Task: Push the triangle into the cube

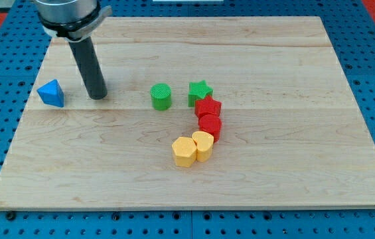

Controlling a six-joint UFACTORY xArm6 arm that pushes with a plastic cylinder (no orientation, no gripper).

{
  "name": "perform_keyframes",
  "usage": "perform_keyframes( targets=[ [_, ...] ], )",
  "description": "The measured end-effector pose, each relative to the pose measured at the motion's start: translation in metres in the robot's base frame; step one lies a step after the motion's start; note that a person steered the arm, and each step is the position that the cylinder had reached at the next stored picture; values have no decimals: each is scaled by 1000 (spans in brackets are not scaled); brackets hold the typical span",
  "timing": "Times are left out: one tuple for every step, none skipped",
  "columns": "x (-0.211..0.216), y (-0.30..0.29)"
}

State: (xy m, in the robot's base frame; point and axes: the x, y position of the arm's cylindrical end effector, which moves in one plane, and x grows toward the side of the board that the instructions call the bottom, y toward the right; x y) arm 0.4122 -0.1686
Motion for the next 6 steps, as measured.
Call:
perform_keyframes(
  targets=[
    [1, -10],
    [46, -24],
    [56, -122],
    [11, -105],
    [3, -42],
    [-31, -17]
  ],
)
